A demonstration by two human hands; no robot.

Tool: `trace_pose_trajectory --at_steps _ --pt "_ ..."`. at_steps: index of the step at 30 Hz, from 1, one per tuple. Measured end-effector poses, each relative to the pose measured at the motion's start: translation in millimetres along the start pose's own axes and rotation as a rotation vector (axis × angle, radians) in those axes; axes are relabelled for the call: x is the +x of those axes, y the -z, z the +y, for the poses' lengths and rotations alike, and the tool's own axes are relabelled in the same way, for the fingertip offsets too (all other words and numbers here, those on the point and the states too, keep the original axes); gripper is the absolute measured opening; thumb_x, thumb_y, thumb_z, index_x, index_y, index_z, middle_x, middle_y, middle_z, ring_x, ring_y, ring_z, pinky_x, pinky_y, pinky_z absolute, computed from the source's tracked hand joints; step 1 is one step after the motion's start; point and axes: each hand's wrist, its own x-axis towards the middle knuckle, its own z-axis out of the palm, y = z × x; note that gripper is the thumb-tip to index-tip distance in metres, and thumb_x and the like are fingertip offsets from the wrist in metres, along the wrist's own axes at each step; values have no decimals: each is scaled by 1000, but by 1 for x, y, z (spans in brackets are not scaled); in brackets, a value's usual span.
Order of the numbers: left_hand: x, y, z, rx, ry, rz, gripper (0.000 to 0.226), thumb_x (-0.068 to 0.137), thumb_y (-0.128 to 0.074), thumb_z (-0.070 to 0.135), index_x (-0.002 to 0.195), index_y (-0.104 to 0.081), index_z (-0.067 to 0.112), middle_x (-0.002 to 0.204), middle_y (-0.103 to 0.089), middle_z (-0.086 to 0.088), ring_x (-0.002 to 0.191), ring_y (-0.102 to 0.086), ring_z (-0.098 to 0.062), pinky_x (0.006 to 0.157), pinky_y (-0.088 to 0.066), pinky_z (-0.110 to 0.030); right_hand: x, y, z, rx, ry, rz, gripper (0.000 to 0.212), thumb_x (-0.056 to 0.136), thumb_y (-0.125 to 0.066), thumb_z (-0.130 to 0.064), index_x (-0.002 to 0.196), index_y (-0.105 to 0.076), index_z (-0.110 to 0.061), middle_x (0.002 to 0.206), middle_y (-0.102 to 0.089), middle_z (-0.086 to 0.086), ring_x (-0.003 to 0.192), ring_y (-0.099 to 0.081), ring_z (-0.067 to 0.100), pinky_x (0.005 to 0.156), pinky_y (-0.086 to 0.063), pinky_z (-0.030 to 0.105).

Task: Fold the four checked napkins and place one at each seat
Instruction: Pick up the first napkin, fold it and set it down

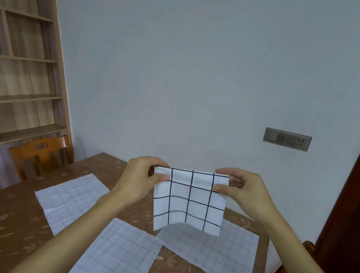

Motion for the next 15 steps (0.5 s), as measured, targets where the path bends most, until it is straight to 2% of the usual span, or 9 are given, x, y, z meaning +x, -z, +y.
trace_pose_trajectory --at_steps 2,4,6,8,10,12,13,15 --pt "1 -2 -2 125 -61 32 10 90 -75 21 100 -77 20 90 -67 3 79 -61 -6 70 -45 -21 -1 -2 -1 -190 29 25 18 80 -82 -19 93 -77 -30 78 -72 -10 72 -64 6 71 -50 13" --pt "0 -5 -6 209 -75 32 8 92 -72 24 99 -76 22 92 -56 0 78 -55 -9 70 -40 -19 0 -3 -1 -307 84 38 9 84 -78 -23 89 -77 -30 85 -68 -6 78 -60 10 71 -47 15" --pt "-2 -10 -8 276 -57 -24 13 93 -69 26 104 -74 22 106 -50 1 92 -54 -12 79 -41 -19 0 -5 -4 -312 146 37 6 86 -76 -25 90 -76 -29 96 -62 -4 91 -57 11 80 -45 19" --pt "-5 -15 -5 307 -82 -101 17 93 -67 29 108 -72 24 119 -47 5 109 -49 -10 90 -42 -22 1 -6 -8 -317 194 30 6 87 -75 -28 94 -74 -28 104 -58 -10 100 -54 2 84 -39 13" --pt "-8 -22 5 241 -125 -159 14 90 -69 33 102 -69 26 112 -54 10 101 -53 -6 84 -44 -22 4 -9 -13 -334 239 15 9 88 -73 -31 96 -72 -25 106 -59 -14 102 -55 2 86 -38 13" --pt "-13 -32 18 88 -102 -189 12 88 -73 35 92 -68 24 89 -64 10 78 -59 -6 68 -45 -20 5 -14 -20 -294 267 -13 10 88 -72 -32 94 -71 -25 99 -65 -13 97 -60 7 85 -44 19" --pt "-15 -37 22 -5 -69 -194 12 88 -75 33 89 -69 22 82 -67 8 73 -62 -7 64 -48 -22 3 -16 -24 -251 262 -24 8 89 -72 -32 93 -70 -26 95 -68 -12 94 -62 8 83 -46 20" --pt "-16 -45 26 -193 9 -196 8 89 -75 26 91 -73 19 84 -74 3 78 -70 -13 70 -58 -33 0 -17 -29 -157 236 -50 5 89 -73 -30 93 -71 -30 91 -71 -11 88 -66 7 78 -51 19"
